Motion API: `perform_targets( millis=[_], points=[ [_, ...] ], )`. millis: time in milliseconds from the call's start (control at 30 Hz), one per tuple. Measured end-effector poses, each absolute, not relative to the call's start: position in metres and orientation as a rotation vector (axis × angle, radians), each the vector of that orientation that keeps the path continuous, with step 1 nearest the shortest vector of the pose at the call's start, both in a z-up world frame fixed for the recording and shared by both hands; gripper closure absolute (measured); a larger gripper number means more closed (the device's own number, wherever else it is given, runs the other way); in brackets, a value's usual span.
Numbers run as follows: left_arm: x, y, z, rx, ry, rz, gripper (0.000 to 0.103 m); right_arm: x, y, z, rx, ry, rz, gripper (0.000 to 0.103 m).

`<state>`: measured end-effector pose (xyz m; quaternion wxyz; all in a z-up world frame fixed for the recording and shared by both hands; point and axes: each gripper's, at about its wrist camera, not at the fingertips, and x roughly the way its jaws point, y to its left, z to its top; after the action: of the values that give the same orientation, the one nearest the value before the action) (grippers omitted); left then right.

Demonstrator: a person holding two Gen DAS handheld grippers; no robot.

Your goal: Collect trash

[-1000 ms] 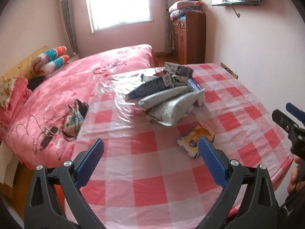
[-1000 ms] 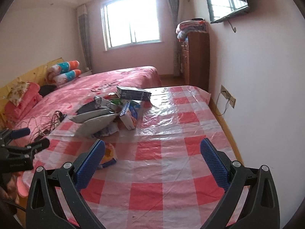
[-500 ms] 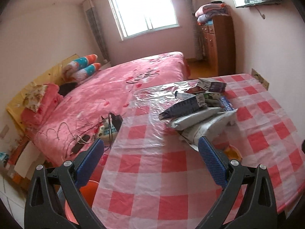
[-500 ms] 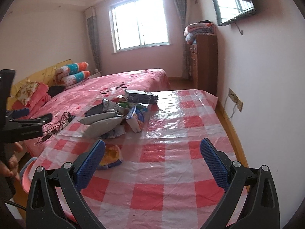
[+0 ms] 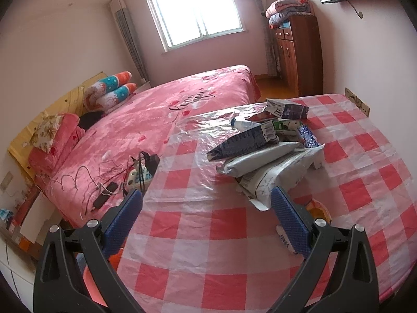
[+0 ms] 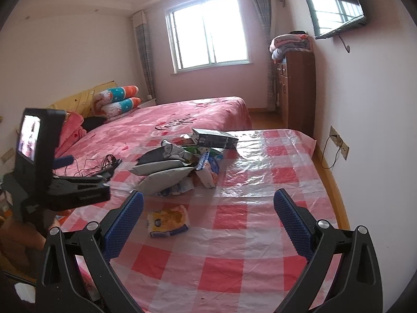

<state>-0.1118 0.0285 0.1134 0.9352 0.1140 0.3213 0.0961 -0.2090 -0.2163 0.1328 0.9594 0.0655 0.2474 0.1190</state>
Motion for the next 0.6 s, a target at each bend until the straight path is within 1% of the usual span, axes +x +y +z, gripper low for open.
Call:
perform_targets(
  millis=[333, 600],
  points=[
    [-0.120, 0.052, 0.103, 0.212, 0.648, 0.155, 0.004, -0.210, -0.198, 0.122, 0.182, 0.505, 0.257, 0.004],
    [-0.120, 0.077, 0.095, 0.186, 0.650, 0.105, 0.004, -0.198, -0.181, 0.115, 0.131, 0.515, 0.263, 0.004]
  ],
)
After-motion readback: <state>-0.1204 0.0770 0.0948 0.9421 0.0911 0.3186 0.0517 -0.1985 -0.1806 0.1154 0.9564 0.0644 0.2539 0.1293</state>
